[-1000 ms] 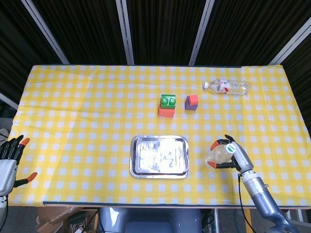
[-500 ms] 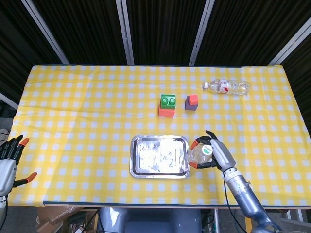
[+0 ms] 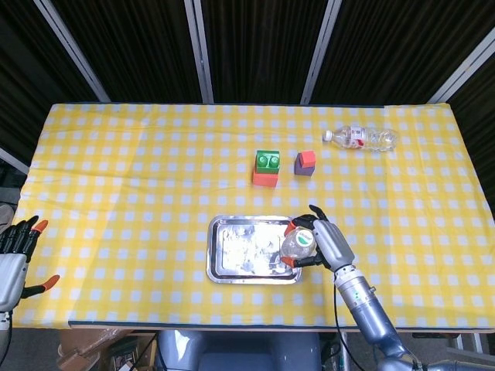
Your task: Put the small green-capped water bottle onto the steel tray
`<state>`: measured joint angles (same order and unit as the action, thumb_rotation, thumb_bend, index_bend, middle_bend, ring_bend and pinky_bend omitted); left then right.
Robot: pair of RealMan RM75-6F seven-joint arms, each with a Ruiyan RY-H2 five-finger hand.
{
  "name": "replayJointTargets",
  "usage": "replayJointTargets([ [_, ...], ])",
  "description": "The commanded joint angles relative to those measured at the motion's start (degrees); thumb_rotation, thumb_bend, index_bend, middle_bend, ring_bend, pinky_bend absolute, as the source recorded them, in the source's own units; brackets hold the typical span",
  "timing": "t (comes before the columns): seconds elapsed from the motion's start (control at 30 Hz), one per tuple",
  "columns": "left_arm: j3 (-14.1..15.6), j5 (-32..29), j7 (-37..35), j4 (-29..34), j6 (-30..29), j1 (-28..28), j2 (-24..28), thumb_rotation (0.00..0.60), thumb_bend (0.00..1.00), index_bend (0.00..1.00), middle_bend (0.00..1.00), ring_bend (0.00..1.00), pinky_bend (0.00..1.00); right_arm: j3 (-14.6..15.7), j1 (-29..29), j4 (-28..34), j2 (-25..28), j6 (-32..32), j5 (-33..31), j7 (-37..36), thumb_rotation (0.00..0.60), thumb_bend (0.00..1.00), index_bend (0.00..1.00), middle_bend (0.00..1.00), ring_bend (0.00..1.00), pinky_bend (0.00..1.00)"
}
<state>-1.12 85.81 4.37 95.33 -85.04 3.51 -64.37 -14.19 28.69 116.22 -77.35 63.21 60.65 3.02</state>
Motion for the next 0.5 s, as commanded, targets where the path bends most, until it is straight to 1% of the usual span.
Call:
replayJointTargets([
  [0.03, 0.00, -0.16, 0.17, 0.02, 0.22, 0.08, -0.08, 0.600, 0.14, 0.04, 0.00, 0.00, 0.00, -2.16, 1.89, 4.74, 3.18, 0.77, -3.92, 5.55, 0.600, 0.31, 0.75, 0.60, 0.29, 0.00],
  [0.13, 0.03, -0.13, 0.35, 0.09, 0.32, 0.15, -0.16, 0.600, 0.14, 0.04, 0.00, 0.00, 0.00, -4.60, 3.96, 9.54, 5.91, 2.33, -8.63, 10.99, 0.600, 0.36, 0.75, 0.60, 0.29, 0.00],
  [0.2, 0.04, -0.10, 0.38, 0.12, 0.21, 0.10, -0.14, 0.600, 0.14, 0.04, 0.00, 0.00, 0.00, -6.78, 5.65, 13.09, 7.93, 3.78, -12.03, 14.42, 0.600, 0.37, 0.76, 0.60, 0.29, 0.00],
  [0.33, 0.01, -0.11, 0.05, 0.21, -0.02, -0.01, 0.03, 0.600, 0.14, 0.04, 0.00, 0.00, 0.00, -10.00, 8.58, 18.66, 11.86, 6.05, -18.85, 19.34, 0.600, 0.42, 0.77, 0.60, 0.29, 0.00],
  [0.43, 0.05, -0.15, -0.10, 0.27, 0.05, -0.02, 0.12, 0.600, 0.14, 0.04, 0.00, 0.00, 0.00, -11.48, 10.62, 18.77, 13.61, 6.40, -22.36, 21.06, 0.600, 0.46, 0.79, 0.61, 0.30, 0.00],
  [0.5, 0.08, -0.16, -0.05, 0.30, 0.14, 0.00, 0.15, 0.600, 0.14, 0.04, 0.00, 0.00, 0.00, -11.66, 11.28, 18.77, 14.28, 6.33, -23.64, 21.48, 0.600, 0.49, 0.81, 0.62, 0.31, 0.00],
])
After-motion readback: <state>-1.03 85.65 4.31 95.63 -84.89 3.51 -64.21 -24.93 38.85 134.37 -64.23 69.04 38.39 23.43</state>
